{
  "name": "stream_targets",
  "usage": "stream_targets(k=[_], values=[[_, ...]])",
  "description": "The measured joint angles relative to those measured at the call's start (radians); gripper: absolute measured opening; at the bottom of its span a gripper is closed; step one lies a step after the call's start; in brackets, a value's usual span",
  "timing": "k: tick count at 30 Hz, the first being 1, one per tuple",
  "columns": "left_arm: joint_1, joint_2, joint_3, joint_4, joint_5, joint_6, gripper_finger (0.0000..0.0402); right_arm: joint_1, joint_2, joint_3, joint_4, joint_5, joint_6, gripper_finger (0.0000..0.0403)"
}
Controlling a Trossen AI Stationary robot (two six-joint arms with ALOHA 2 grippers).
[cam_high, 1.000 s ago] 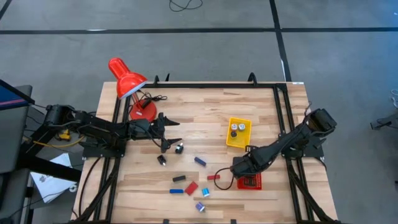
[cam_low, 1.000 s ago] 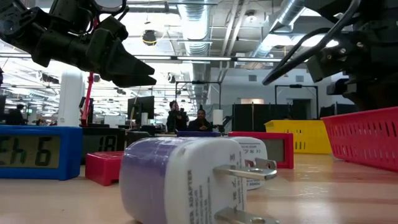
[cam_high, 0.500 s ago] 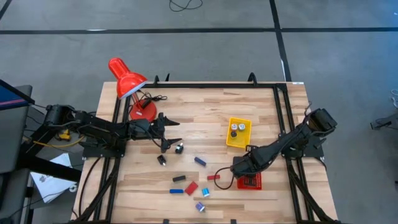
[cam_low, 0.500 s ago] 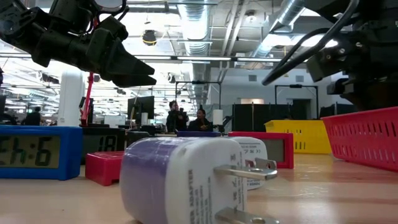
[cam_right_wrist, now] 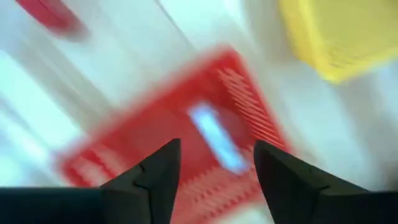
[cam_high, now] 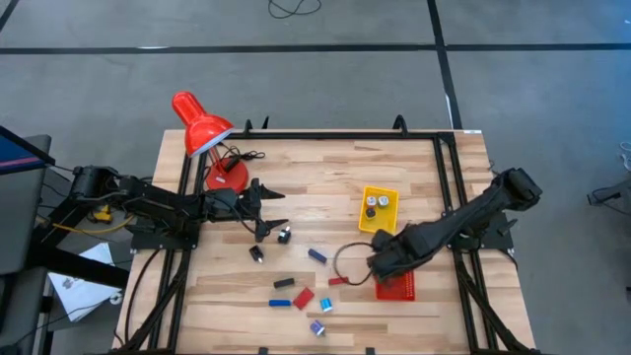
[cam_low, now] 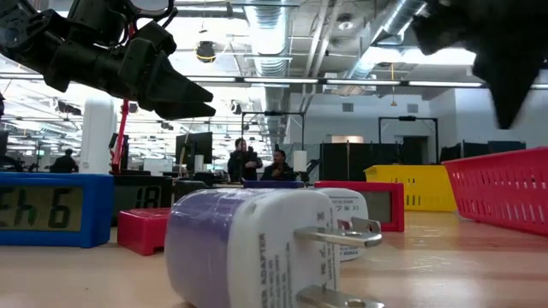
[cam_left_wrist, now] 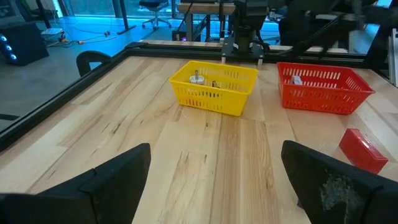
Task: Pick & Place Office items
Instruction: Put the top red digital timer into the red bin
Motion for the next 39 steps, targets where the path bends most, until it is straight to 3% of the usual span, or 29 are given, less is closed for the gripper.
stream_targets(k=[3, 9, 16, 21, 27, 39], values=[[0.0, 0.0, 0.0, 0.0, 0.0, 0.0, 0.0356, -0.008, 0.0, 0.0, 0.171, 0.0, -0.012, 0.0213], [0.0, 0.0, 0.0, -0.001, 0.0, 0.0, 0.0356, -0.022, 0.005, 0.0, 0.476, 0.062, -0.265, 0.0261], [0.0, 0.0, 0.0, -0.006, 0.0, 0.0, 0.0356, -0.043, 0.042, 0.003, 0.655, 0.089, -0.513, 0.0271], [0.0, 0.0, 0.0, -0.019, 0.0, 0.0, 0.0356, -0.064, 0.084, 0.0, 0.658, 0.08, -0.502, 0.0271], [0.0, 0.0, 0.001, -0.043, 0.0, 0.0, 0.0356, -0.075, 0.144, 0.013, 0.691, 0.057, -0.656, 0.027], [0.0, 0.0, 0.0, -0.049, 0.0, 0.0, 0.0356, -0.066, 0.322, 0.109, 0.637, -0.002, -0.763, 0.0254]])
